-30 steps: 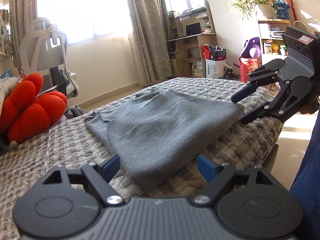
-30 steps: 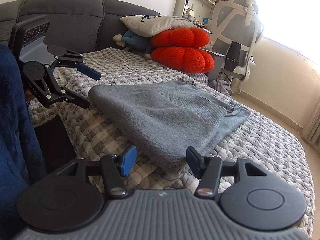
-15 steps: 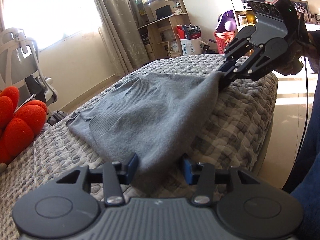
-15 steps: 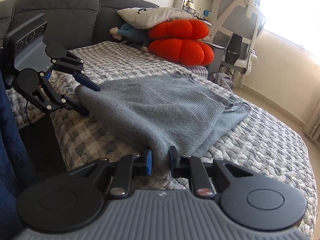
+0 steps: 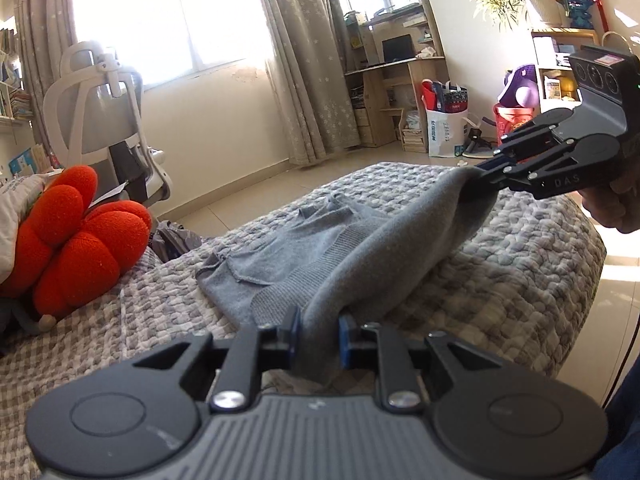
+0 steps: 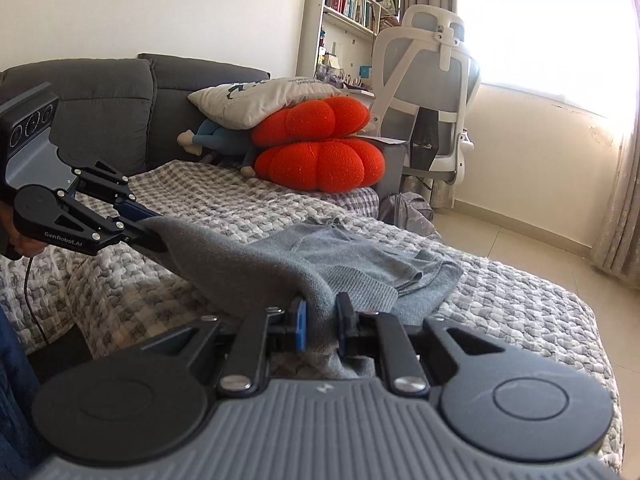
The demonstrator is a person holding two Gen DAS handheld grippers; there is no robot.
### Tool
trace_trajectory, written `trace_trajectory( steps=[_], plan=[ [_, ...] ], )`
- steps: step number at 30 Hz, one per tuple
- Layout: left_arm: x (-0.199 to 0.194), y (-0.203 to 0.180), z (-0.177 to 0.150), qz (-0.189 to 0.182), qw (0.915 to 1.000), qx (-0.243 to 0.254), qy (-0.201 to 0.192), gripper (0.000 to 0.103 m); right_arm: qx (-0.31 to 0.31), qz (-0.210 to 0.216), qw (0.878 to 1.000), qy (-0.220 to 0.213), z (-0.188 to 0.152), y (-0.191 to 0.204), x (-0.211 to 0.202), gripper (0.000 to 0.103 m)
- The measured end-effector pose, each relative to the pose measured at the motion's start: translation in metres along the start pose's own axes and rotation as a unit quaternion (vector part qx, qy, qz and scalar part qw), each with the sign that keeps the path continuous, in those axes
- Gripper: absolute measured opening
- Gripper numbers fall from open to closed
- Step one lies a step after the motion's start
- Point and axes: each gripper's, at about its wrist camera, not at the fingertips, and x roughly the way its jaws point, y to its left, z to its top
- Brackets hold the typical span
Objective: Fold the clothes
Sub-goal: 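Fold the lifted sweater over onto itself with both grippers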
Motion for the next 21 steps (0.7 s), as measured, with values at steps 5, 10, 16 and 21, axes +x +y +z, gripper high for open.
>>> trace_trajectory(
  steps=[5, 10, 16, 21],
  plan=[
    [0.020, 0.025, 0.031, 0.030, 0.9983, -0.042, -0.026, 0.016, -0.007, -0.040, 0.998, -0.037, 0.023, -0.009, 0.012, 0.015],
    [0.060, 0.053, 0.065, 0.063, 0.9940, -0.081, -0.038, 0.016, -0.010, -0.078, 0.995, -0.054, 0.049, -0.031, 0.045, 0.014],
    [0.134, 0.098, 0.089, 0.082, 0.9845, -0.155, -0.016, 0.015, 0.045, -0.090, 0.995, -0.018, 0.072, -0.087, 0.115, 0.014],
    [0.204, 0.131, 0.078, 0.068, 0.9714, -0.225, 0.036, 0.015, 0.116, -0.096, 0.988, 0.044, 0.066, -0.132, 0.181, 0.014]
  ],
)
